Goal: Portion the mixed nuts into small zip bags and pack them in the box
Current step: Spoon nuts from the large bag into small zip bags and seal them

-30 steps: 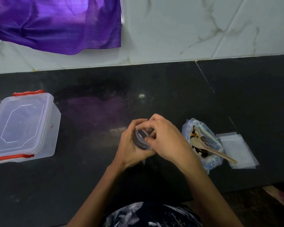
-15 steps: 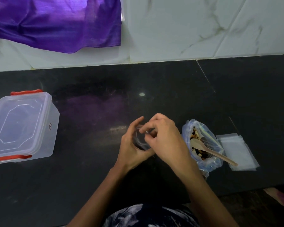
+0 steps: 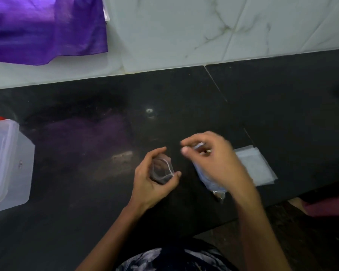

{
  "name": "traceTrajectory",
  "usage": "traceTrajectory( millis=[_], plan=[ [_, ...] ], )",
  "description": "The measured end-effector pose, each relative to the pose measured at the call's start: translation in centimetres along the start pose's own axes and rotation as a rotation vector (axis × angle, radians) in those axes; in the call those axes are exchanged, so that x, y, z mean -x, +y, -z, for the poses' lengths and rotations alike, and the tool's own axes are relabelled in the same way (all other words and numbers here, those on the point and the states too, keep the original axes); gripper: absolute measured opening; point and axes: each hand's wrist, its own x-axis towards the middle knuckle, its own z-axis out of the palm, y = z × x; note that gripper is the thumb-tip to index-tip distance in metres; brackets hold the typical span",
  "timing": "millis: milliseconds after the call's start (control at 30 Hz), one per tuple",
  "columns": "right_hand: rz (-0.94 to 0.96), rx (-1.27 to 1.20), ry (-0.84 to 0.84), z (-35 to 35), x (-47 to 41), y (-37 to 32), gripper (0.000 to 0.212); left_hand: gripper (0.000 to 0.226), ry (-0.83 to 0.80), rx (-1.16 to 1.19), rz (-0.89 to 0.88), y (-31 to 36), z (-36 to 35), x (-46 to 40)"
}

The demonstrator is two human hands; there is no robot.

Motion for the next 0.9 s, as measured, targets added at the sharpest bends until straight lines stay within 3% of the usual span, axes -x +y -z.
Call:
traceTrajectory(
  millis=[67, 167, 233, 333, 433, 567, 667, 900],
  plan=[
    [-0.154, 0.221, 0.095, 3.5, 0.0, 2.2, 0.013, 0.059, -0.026, -0.014, -0.004, 0.1, -0.6, 0.1],
    [-0.463, 0.543, -0.036, 6.5, 0.5, 5.3, 0.028, 0.062, -0.066, -0.003, 0.001, 0.2, -1.6, 0.4],
    [-0.589, 0.547, -0.122, 6.5, 0.9, 6.4, 0.036, 0.064, -0.086, 0.009, 0.008, 0.2, -2.2, 0.6],
    [-0.636, 0.536, -0.124, 5.6, 1.6, 7.5, 0.036, 0.063, -0.098, 0.001, 0.011, 0.0, -2.9, 0.6],
    [-0.573, 0.488, -0.042, 5.4, 2.0, 7.7, 0.027, 0.063, -0.108, 0.006, 0.021, 0.0, -3.4, 0.6],
    [-0.4, 0.317, 0.191, 6.3, 2.4, 7.1, 0.007, 0.063, -0.117, 0.012, 0.036, 0.1, -4.0, 0.4],
    [-0.235, 0.385, 0.325, 6.7, 2.4, 6.8, 0.01, 0.065, -0.119, 0.015, 0.046, 0.1, -4.3, 0.2],
    [0.123, 0.632, 0.216, 5.1, 1.9, 6.2, 0.027, 0.078, -0.157, 0.053, 0.112, -0.7, -5.2, 0.1]
  ],
)
